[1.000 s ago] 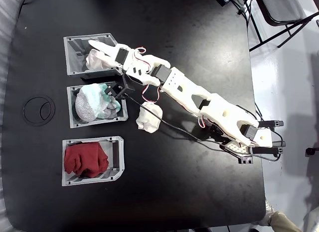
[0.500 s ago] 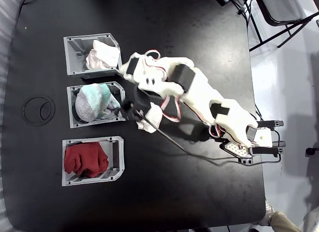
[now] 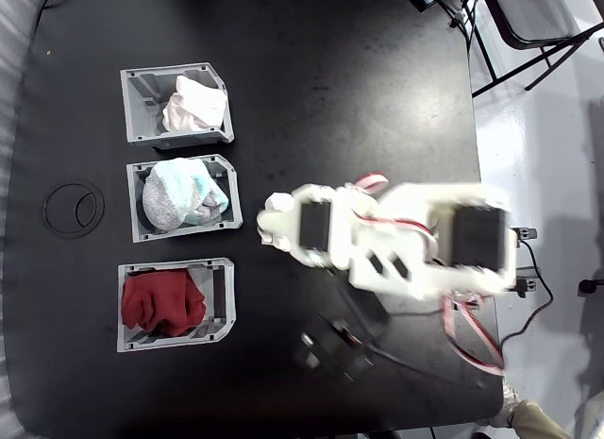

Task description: Put the sock in the container

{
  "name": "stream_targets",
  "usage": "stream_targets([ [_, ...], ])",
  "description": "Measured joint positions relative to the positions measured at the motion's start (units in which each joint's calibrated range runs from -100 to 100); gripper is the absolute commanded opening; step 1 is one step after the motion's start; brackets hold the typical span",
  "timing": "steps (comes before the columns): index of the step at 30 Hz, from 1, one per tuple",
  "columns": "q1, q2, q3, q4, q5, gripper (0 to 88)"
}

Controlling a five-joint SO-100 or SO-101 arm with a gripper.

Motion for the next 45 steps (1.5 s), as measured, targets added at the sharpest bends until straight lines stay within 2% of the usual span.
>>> stream_targets([
  [14,-1.1,-44.7,55.0,0.0,0.0,1.4],
  [21,-0.6,-63.2,75.4,-3.6,0.0,1.4],
  [26,-0.5,-77.6,89.9,-11.8,0.0,1.4],
  [35,-0.5,-98.9,122.5,-34.8,1.8,1.4],
  [45,3.2,-104.2,144.1,-49.7,2.0,1.4],
])
